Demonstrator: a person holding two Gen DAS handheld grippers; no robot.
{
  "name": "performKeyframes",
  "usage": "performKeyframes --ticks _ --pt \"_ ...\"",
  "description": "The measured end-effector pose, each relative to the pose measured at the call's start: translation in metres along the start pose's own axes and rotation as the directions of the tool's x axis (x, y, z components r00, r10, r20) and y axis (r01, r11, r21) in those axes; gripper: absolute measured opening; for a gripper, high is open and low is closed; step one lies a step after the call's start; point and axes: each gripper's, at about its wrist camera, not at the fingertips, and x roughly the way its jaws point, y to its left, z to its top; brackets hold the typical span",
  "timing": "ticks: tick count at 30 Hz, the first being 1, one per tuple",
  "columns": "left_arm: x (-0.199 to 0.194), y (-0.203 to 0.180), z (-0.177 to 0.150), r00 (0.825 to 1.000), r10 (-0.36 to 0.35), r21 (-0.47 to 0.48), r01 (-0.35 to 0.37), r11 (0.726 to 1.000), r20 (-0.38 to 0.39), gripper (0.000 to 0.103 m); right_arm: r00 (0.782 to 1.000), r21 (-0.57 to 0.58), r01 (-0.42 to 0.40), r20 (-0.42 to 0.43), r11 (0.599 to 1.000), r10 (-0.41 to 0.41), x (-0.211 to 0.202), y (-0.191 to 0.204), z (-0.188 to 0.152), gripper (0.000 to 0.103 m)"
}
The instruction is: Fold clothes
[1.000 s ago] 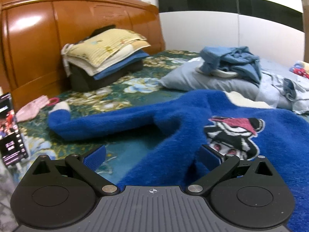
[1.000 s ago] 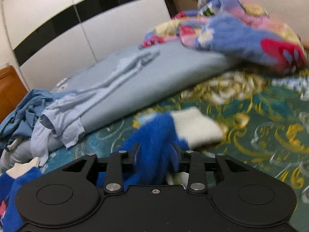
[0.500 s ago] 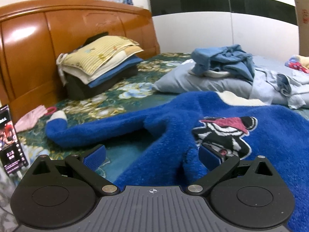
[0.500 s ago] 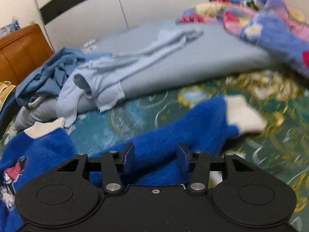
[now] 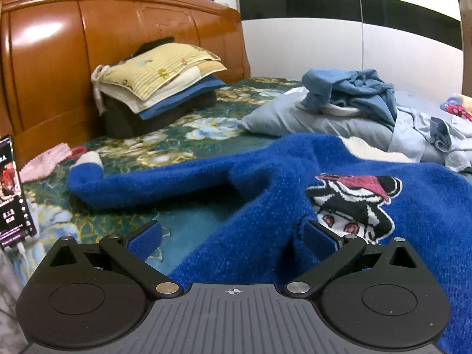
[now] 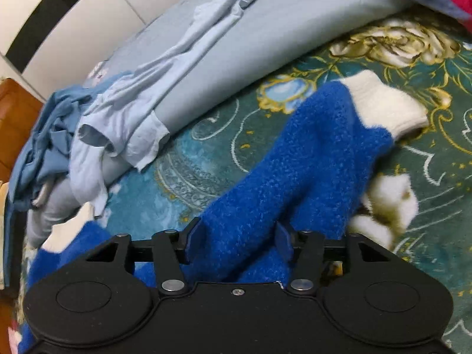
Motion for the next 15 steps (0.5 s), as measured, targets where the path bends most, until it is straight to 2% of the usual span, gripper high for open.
performKeyframes --ticks 4,6,10,13,15 --pt "0.002 0.003 -0.003 1.000 0.001 -0.004 -0.001 1.000 -0.013 0.103 1.000 -0.059 0.018 0.025 0.998 -0.017 0.005 0.013 -0.002 0.014" --pt "0.003 0.004 -0.004 1.000 -0.005 -0.012 0.004 1.000 -0.019 0.103 0.999 -0.085 0.010 0.050 0.996 -0.006 0.005 0.019 -0.003 0.011" --pt "0.003 0.002 0.000 1.000 0.001 -0.001 -0.001 1.000 -0.012 0.103 0.986 -0.133 -0.059 0.149 0.989 0.079 -0.010 0.033 0.006 0.011" --pt "0.001 0.002 0.005 1.000 0.000 -0.003 0.000 1.000 0.005 0.103 0.954 -0.179 -0.162 0.223 0.970 0.200 -0.030 0.052 0.022 0.010" --pt "-0.001 0.001 0.007 1.000 0.000 -0.004 0.000 1.000 0.013 0.103 0.919 -0.235 -0.223 0.272 0.946 0.284 -0.045 0.066 0.028 0.010"
